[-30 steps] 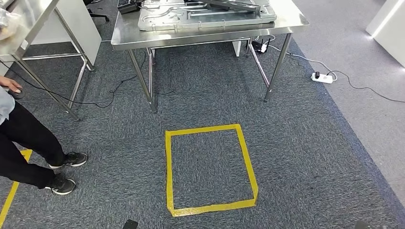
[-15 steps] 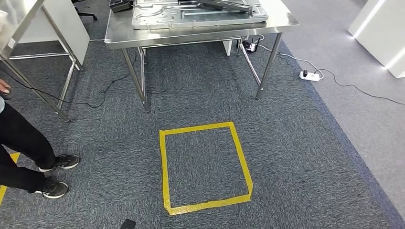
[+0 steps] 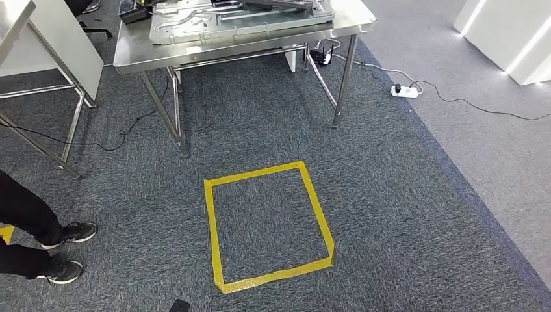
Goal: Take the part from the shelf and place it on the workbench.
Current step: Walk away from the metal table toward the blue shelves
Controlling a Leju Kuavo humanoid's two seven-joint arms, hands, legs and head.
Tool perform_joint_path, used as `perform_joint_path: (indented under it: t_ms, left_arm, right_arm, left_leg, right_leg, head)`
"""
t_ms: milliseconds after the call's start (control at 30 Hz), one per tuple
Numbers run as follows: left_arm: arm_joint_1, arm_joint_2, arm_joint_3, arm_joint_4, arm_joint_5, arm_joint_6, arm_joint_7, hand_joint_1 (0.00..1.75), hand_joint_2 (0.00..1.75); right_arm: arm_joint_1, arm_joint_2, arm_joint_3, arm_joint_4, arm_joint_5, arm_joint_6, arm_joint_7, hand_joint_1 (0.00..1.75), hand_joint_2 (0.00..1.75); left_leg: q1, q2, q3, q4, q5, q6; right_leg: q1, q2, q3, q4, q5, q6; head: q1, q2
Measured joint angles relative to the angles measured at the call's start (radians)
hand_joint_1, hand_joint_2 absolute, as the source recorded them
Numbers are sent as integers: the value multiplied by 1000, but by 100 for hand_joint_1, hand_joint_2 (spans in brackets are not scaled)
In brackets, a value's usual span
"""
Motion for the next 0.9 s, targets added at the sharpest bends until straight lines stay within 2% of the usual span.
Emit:
perform_joint_path:
  t_ms: [33, 100, 133, 167, 200, 267, 300, 333, 367, 433, 467, 500, 533, 567, 600, 667, 700, 733, 800, 867, 900]
  left_arm:
    - [1, 0, 0, 0, 0, 0, 0, 0, 0]
    - [1, 0, 1, 0, 0, 0, -1, 0, 0]
    - [2, 1, 2, 0, 0, 0, -1, 0, 0]
    - [2, 2, 4, 0, 0, 0, -1, 0, 0]
    - [2, 2, 6, 0, 0, 0, -1, 0, 0]
    - [2, 2, 9, 0, 0, 0, -3, 0, 0]
    - [2, 1, 10, 0, 1, -1, -5, 0, 0]
    - [2, 0, 12, 0, 2, -2, -9, 0, 0]
    - [2, 0, 14, 0, 4, -3, -13, 0, 0]
    - [4, -1, 17, 0, 9, -5, -20, 0, 0]
    - [5, -1, 18, 0, 10, -6, -22, 0, 0]
    - [5, -1, 19, 0, 10, -6, -24, 0, 0]
    - [5, -1, 19, 0, 11, -6, -27, 0, 0]
    - [4, -1, 20, 0, 11, -6, -28, 0, 0]
    - [3, -2, 20, 0, 11, -6, -29, 0, 0]
    - [2, -2, 21, 0, 10, -6, -29, 0, 0]
    - [1, -2, 21, 0, 10, -6, -29, 0, 0]
    - [0, -3, 21, 0, 10, -6, -29, 0, 0]
    - [-2, -4, 21, 0, 9, -6, -28, 0, 0]
    - [-3, -4, 21, 0, 6, -6, -25, 0, 0]
    - [-2, -4, 21, 0, 4, -6, -22, 0, 0]
  right_arm:
    - [0, 2, 0, 4, 4, 9, 8, 0, 0]
    - [0, 11, -1, 10, 14, 26, 15, 0, 0]
    - [-1, 17, -1, 13, 23, 31, 17, 0, 0]
    - [-2, 23, 0, 15, 35, 38, 19, 0, 0]
    - [-2, 28, 1, 18, 48, 43, 22, 0, 0]
    - [0, 34, 5, 23, 72, 60, 23, 0, 0]
    - [2, 36, 7, 25, 82, 78, 17, 0, 0]
    - [3, 37, 11, 26, 90, 100, 7, 0, 0]
    - [3, 37, 15, 28, 96, 124, -6, 0, 0]
    - [2, 37, 23, 30, 105, 161, -29, 0, 0]
    - [2, 37, 27, 31, 108, 172, -35, 0, 0]
    - [2, 37, 30, 32, 111, 181, -40, 0, 0]
    - [2, 37, 33, 33, 114, 187, -43, 0, 0]
    - [2, 37, 35, 33, 117, 191, -45, 0, 0]
    - [3, 37, 37, 34, 120, 194, -46, 0, 0]
    - [1, 36, 41, 36, 126, 194, -47, 0, 0]
    - [0, 36, 44, 37, 128, 194, -47, 0, 0]
    - [0, 36, 47, 38, 129, 194, -47, 0, 0]
    - [0, 36, 52, 39, 131, 194, -45, 0, 0]
    - [0, 35, 55, 39, 137, 194, -39, 0, 0]
    - [-1, 35, 57, 39, 141, 194, -35, 0, 0]
  left_leg:
    - [0, -1, 13, -24, 24, 4]
    - [-2, -19, 82, -163, 96, 17]
    - [-3, -33, 114, -232, 122, 23]
    - [-5, -45, 134, -279, 135, 28]
    - [-7, -53, 141, -299, 136, 31]
    - [-8, -46, 141, -307, 141, 35]
    - [-6, -40, 143, -313, 147, 39]
    - [-3, -32, 144, -319, 153, 45]
    - [-1, -23, 145, -325, 159, 51]
    - [-3, -5, 140, -325, 163, 57]
    - [-4, 4, 137, -324, 163, 57]
    - [-5, 13, 135, -323, 163, 57]
    - [-5, 21, 135, -321, 162, 56]
    - [-5, 27, 135, -320, 161, 55]
    - [-5, 32, 136, -317, 158, 52]
    - [-10, 41, 135, -307, 151, 43]
    - [-12, 46, 135, -304, 149, 38]
    - [-14, 50, 134, -303, 148, 34]
    - [-12, 53, 135, -300, 143, 25]
    - [-9, 32, 117, -254, 106, 15]
    - [-6, 17, 94, -200, 72, 10]
  right_leg:
    - [2, 7, 0, 0, 1, 0]
    - [3, 22, 1, 0, 4, 3]
    - [5, 29, 0, 1, 6, 6]
    - [5, 34, -3, 2, 8, 10]
    - [4, 40, -5, 2, 12, 16]
    - [3, 49, -9, -2, 18, 29]
    - [3, 46, -11, 2, 15, 34]
    - [4, 37, -19, 19, 1, 37]
    - [6, 24, -35, 55, -25, 39]
    - [6, 0, -90, 179, -95, 42]
    - [5, -4, -114, 236, -118, 45]
    - [5, -7, -124, 267, -125, 47]
    - [4, -10, -115, 259, -112, 48]
    - [3, -15, -86, 213, -84, 49]
    - [2, -27, -45, 142, -53, 47]
    - [7, -49, 16, 25, -17, 39]
    - [10, -55, 28, -1, -14, 35]
    - [14, -52, 27, -5, -16, 31]
    - [11, -41, 26, -11, -11, 21]
    - [6, -32, 27, -19, -4, 9]
    - [5, -27, 26, -21, -2, 5]
  head:
    - [0, 0]
    - [0, 0]
    - [0, 0]
    - [0, 0]
    - [0, 0]
    - [0, 0]
    - [1, 0]
    - [1, 0]
    - [2, 0]
    - [3, 0]
    - [3, 0]
    - [3, 0]
    - [3, 0]
    - [3, 0]
    - [3, 0]
    - [3, 0]
    - [2, 0]
    - [2, 0]
    - [2, 0]
    - [2, 0]
    - [1, 0]
